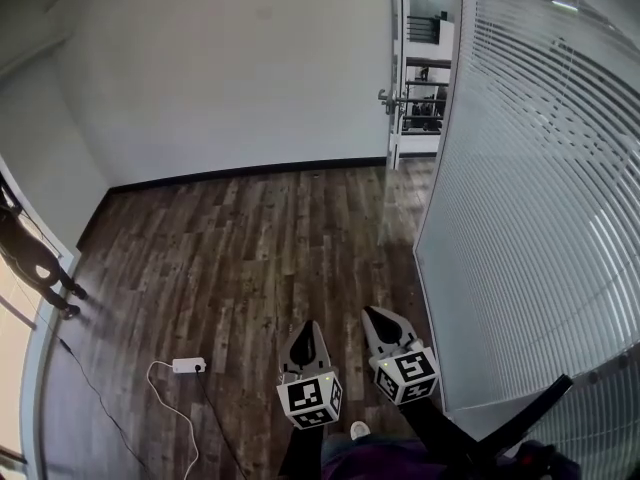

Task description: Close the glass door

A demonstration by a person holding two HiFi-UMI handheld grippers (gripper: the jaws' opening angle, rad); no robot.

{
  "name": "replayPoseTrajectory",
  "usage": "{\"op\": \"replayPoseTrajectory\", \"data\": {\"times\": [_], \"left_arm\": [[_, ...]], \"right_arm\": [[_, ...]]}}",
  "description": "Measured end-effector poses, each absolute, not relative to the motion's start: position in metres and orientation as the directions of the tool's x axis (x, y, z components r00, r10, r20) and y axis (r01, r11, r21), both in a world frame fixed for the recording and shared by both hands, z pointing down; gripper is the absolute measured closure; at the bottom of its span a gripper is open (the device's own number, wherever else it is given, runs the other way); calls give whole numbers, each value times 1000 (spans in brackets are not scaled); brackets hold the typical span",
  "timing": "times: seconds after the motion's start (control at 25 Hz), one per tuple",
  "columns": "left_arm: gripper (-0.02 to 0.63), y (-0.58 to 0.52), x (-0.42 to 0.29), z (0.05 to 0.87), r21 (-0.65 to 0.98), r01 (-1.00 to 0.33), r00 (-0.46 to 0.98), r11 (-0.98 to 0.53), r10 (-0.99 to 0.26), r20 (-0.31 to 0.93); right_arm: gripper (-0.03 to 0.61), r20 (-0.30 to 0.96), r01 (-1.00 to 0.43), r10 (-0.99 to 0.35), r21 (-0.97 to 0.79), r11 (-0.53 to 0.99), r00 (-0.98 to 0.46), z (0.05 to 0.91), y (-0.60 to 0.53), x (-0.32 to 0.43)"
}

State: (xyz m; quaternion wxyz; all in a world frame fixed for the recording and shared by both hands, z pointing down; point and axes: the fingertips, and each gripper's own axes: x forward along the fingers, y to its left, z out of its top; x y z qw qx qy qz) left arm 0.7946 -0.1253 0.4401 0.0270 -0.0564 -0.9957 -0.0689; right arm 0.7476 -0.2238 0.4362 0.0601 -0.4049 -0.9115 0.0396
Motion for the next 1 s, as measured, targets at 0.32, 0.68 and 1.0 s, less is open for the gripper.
{"op": "replayPoseTrajectory", "data": {"times": [0.32,0.68,1.0], "left_arm": [[614,-109,760,441,131,120,-991,984,112,68],[614,-60,678,458,126,66,-996,990,59,61],[614,25,619,430,140,74,-996,987,68,49]], "right_arm": [[581,73,729,739,-123,674,-670,434,-211,705],[581,74,701,712,-127,701,-698,454,-158,630],[581,66,682,690,-110,723,-721,427,-83,569]]}}
